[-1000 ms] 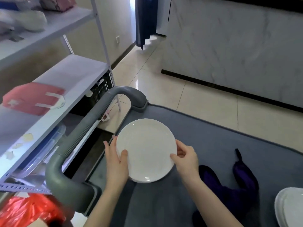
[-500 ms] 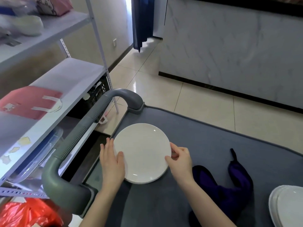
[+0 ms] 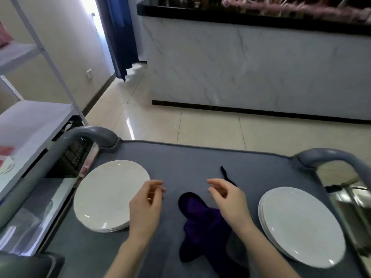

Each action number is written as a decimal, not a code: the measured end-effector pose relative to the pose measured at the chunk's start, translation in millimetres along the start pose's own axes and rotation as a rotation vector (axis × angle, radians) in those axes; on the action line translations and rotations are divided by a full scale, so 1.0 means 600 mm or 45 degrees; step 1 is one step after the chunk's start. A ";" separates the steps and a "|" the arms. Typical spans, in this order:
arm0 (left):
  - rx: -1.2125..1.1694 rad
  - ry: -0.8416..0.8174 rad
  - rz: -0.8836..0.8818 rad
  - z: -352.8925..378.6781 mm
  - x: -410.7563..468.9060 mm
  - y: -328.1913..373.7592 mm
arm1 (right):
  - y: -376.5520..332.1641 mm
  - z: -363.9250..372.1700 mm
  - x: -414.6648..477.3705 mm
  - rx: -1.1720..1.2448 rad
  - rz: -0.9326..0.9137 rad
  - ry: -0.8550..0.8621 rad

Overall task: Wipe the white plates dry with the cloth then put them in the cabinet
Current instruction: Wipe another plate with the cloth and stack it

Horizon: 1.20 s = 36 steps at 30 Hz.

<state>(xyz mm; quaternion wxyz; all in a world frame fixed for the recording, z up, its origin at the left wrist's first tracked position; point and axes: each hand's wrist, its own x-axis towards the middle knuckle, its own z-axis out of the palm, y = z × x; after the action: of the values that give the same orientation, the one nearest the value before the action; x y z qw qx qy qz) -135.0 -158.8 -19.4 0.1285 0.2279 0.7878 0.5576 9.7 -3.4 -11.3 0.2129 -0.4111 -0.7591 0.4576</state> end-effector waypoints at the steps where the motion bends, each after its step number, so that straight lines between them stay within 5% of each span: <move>1: -0.025 -0.082 -0.006 0.029 -0.011 0.011 | 0.015 -0.031 -0.006 -0.029 -0.001 0.067; 7: -0.041 -0.471 -0.053 0.199 -0.079 0.057 | 0.118 -0.208 -0.060 -0.216 0.141 0.350; 15: 0.148 -0.710 -0.035 0.373 -0.156 0.091 | 0.230 -0.354 -0.115 -0.578 0.416 0.434; 26: 0.419 -0.645 -0.135 0.442 -0.187 0.096 | 0.292 -0.396 -0.126 -0.351 0.644 0.210; 36: 0.316 -0.592 -0.292 0.432 -0.168 0.085 | 0.301 -0.394 -0.116 -0.094 0.601 0.304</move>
<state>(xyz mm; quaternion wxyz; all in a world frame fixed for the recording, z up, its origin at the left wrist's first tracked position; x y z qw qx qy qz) 81.4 17.0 -66.6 0.3389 0.2731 0.8200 0.3717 292.7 106.3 -48.5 0.1731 -0.6353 -0.6279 0.4149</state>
